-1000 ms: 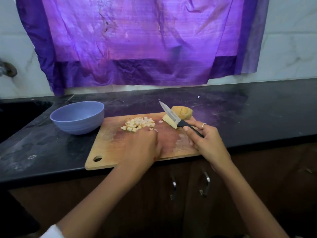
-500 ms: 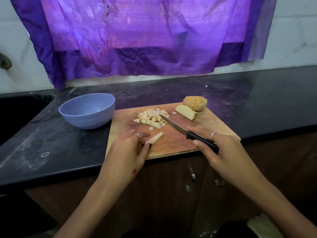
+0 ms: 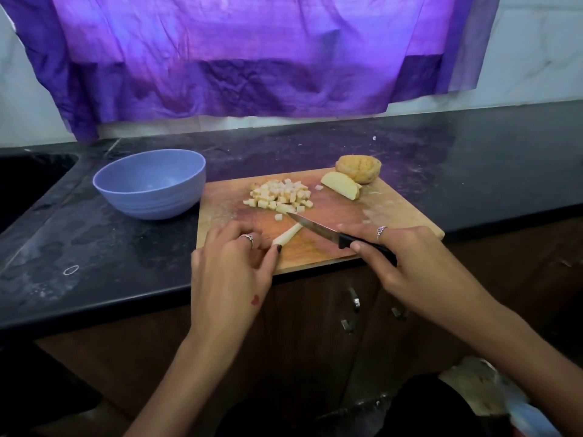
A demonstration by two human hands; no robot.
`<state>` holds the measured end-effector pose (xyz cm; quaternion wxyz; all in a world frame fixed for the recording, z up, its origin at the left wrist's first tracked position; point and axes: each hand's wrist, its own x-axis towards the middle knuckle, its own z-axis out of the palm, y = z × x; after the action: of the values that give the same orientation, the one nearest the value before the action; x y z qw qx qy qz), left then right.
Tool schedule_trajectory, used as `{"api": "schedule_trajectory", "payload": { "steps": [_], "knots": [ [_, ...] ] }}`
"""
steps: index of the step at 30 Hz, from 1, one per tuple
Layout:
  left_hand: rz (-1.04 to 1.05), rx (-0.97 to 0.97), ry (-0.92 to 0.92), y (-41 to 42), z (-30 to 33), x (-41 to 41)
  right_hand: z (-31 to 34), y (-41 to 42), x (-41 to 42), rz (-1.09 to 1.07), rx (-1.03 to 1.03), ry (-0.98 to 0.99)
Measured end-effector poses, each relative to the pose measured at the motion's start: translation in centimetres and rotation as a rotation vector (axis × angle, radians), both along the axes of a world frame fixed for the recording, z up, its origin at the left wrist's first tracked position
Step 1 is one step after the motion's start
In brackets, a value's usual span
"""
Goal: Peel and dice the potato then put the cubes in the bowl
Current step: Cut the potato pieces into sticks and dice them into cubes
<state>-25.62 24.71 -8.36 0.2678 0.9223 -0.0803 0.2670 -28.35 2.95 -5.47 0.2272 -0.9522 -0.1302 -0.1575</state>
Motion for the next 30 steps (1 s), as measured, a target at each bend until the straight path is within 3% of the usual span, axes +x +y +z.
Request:
{"api": "schedule_trajectory", "payload": {
  "steps": [9,17,23,27,30],
  "knots": [
    [0.013,-0.021,-0.001,-0.3,-0.1,-0.1,0.6,0.6,0.2,0.020,-0.097,-0.033],
    [0.024,-0.032,-0.014,-0.5,-0.3,-0.2,2.1,0.4,-0.1,0.100,-0.426,-0.013],
    [0.045,-0.023,-0.024,-0.7,-0.2,-0.2,1.8,-0.2,0.8,0.123,-0.243,0.085],
    [0.044,-0.029,-0.016,-0.6,-0.1,-0.3,1.5,-0.6,0.2,0.075,-0.312,-0.048],
    [0.047,-0.030,-0.008,-0.6,0.0,-0.3,0.9,-0.3,-0.3,0.041,-0.247,-0.131]
  ]
}}
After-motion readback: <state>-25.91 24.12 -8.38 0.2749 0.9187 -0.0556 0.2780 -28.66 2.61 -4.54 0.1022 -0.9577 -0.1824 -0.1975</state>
